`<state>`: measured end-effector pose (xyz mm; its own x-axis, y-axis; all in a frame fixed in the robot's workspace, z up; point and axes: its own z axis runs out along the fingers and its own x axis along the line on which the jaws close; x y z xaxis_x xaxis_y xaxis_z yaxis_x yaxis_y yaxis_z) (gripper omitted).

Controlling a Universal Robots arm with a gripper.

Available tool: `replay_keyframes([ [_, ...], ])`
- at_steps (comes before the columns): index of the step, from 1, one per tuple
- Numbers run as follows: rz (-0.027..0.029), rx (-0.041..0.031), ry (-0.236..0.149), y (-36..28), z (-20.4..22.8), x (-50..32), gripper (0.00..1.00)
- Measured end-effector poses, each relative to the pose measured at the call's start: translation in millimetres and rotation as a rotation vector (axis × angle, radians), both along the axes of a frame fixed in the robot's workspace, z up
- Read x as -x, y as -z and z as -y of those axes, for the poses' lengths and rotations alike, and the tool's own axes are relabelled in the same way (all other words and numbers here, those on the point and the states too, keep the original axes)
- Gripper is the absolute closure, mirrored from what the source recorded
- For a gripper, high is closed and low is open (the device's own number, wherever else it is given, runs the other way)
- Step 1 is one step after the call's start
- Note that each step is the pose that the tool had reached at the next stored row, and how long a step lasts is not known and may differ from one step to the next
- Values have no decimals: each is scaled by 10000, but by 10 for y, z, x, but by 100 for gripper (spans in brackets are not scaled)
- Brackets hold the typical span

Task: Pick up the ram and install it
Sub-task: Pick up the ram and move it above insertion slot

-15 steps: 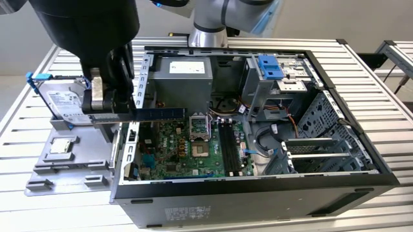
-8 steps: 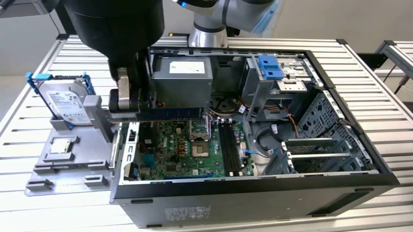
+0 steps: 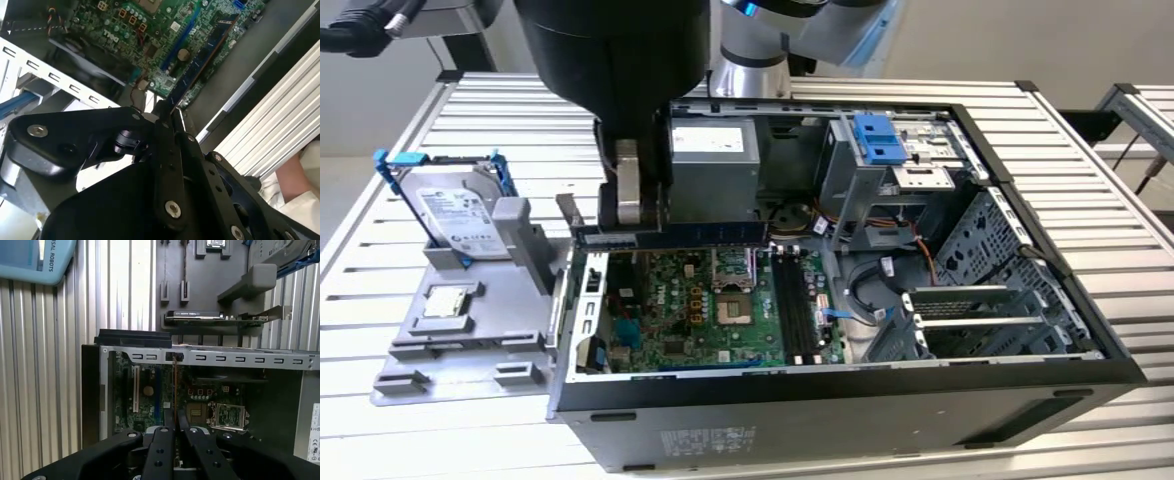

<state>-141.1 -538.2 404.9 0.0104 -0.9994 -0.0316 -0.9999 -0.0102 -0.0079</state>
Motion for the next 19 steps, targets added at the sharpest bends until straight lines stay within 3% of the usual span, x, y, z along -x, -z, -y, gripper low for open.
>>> replay_keyframes([
  [19, -2, -1, -42, 1, 0, -551, 100],
])
